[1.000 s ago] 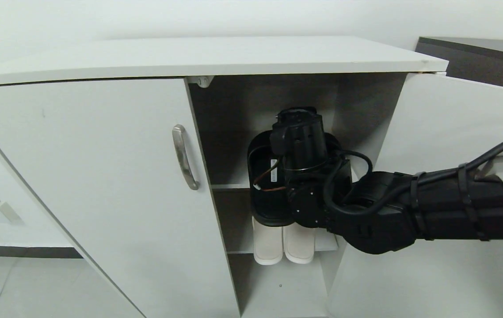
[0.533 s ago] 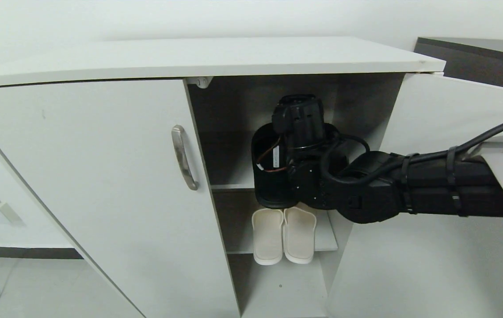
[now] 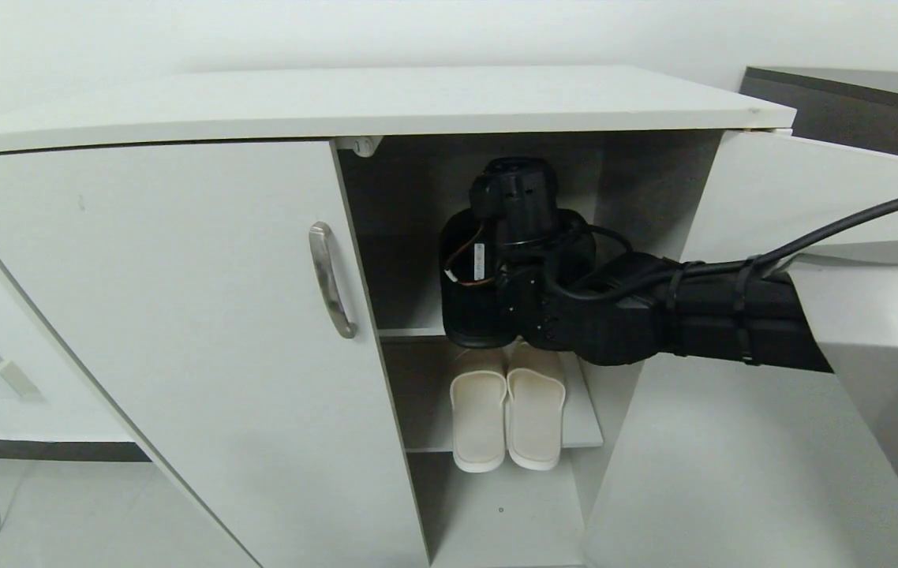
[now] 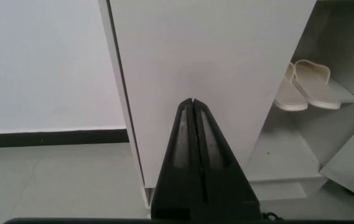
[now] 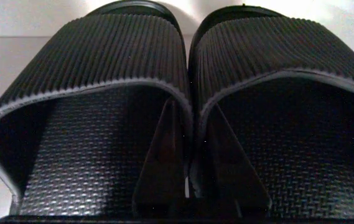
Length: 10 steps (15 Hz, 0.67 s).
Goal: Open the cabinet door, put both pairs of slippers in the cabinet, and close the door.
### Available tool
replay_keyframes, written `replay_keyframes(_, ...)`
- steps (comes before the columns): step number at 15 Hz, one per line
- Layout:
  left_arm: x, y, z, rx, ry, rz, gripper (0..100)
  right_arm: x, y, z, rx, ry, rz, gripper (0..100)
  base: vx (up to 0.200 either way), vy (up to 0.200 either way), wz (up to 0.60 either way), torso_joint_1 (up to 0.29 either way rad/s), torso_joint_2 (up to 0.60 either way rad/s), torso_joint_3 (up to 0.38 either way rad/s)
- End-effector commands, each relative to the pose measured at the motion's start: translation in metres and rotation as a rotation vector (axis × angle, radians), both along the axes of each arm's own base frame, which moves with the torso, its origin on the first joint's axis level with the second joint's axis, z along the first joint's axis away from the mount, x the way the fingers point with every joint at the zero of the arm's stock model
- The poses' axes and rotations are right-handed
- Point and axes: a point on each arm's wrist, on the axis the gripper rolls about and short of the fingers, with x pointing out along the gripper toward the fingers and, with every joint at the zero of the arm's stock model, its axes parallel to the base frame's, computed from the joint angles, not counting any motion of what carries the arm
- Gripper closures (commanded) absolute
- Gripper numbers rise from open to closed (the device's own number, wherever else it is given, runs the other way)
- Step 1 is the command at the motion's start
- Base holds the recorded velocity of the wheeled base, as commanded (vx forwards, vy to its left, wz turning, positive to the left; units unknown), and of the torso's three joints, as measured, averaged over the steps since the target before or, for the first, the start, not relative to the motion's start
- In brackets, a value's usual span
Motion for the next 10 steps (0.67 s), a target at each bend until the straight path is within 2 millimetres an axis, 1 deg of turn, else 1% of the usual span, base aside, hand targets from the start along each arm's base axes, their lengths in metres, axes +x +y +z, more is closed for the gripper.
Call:
replay_keyframes(1,0.0001,0.0000,0.0001,0.000,0.001,0.001,100,0.0047,0.0042,-0.0097,-0.012,0.011,-0.002,100,0.000,0.000,0.00,0.000,0.00,0.000)
replay_keyframes(9,0.0001,0.0000,0.0001,0.000,0.001,0.001,100,0.0082,0.0026,-0.0150,-0.019,0.021,-0.010,100,0.000,0.000,0.00,0.000,0.00,0.000)
replay_keyframes(10,0.0001,0.0000,0.0001,0.000,0.001,0.001,100,0.0081,0.0025,-0.0154,-0.022,0.025,-0.010,0,0.000,0.000,0.00,0.000,0.00,0.000)
